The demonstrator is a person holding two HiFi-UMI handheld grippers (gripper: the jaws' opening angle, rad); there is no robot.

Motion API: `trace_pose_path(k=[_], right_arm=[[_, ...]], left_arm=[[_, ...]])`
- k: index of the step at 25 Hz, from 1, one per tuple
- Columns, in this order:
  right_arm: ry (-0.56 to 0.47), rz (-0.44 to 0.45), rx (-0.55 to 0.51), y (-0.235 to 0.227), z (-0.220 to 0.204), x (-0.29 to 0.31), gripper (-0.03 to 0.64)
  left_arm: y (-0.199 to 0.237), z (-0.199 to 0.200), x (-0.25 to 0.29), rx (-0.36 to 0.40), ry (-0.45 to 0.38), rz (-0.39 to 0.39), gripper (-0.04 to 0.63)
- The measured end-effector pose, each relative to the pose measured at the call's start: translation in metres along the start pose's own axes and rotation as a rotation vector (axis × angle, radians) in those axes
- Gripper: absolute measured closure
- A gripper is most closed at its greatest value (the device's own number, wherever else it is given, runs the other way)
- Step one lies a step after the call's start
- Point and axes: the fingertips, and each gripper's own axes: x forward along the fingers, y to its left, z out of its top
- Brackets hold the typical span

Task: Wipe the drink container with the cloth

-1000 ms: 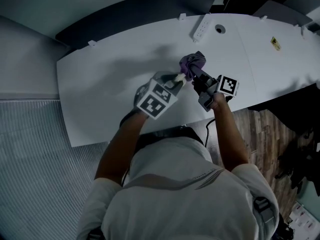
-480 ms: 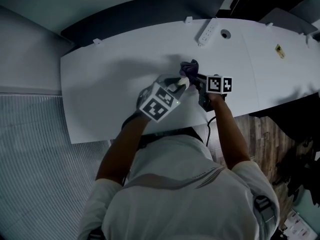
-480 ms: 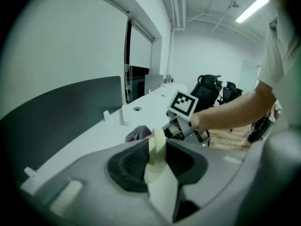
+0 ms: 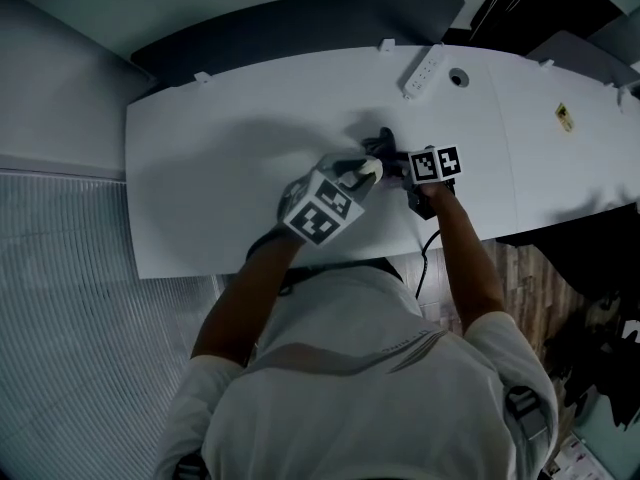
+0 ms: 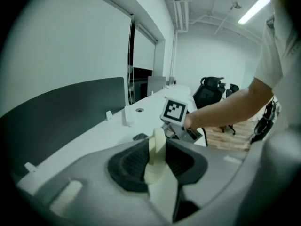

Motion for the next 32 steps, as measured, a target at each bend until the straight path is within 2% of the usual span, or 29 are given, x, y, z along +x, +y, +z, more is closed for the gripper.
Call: trace_pose_path(k=[2,5,9,12,13,14,16,18,20,23,27,32], right_arm=[[-0.084,0.089,0.034,0.014,0.027,-0.016,0.517],[-0.166,0.303,0.046,0.055,0.071,-0.033,0.517],[-0.145,0.408,-0.036,0.087,0.101,-0.028,0.517],[-0.078,0.602,-0.053,0.126,0.103,-0.025,0.517],[-0.046,0.64,-0.06,0.135,0.101,-0.022,0.517],[-0.009,0.64,-0.054,0.136,0.098,-0.018,0.517],[0.073,0.565,-0.021,0.127,0.091,-0.006,0.517],[0.158,0.517,-0.039,0.124,0.084,0.001,0.518],[0.25,0.525,-0.085,0.127,0.075,0.006,0.518],[0.371,0.545,-0.1,0.126,0.058,0.014,0.518],[0.452,0.558,-0.111,0.119,0.047,0.024,0.52],[0.54,0.511,-0.125,0.104,0.035,0.041,0.522]], left_arm=[[-0.001,-0.001,0.0,0.0,0.0,0.0,0.492],[-0.001,-0.001,0.0,-0.004,-0.001,0.003,0.492],[0.0,-0.001,-0.001,-0.009,-0.007,0.01,0.494],[-0.001,-0.002,-0.003,-0.008,-0.01,0.014,0.494],[-0.001,-0.002,-0.004,-0.008,-0.009,0.015,0.494],[-0.001,-0.002,-0.004,-0.01,-0.009,0.015,0.494],[-0.001,-0.002,-0.003,-0.012,-0.006,0.013,0.494],[-0.001,-0.001,-0.002,-0.014,-0.006,0.013,0.494],[-0.001,0.0,-0.002,-0.013,-0.006,0.016,0.494],[-0.001,0.0,-0.001,-0.012,-0.001,0.019,0.492],[-0.002,0.001,0.0,-0.02,-0.004,0.022,0.492],[0.0,0.0,-0.002,-0.024,-0.01,0.027,0.492]])
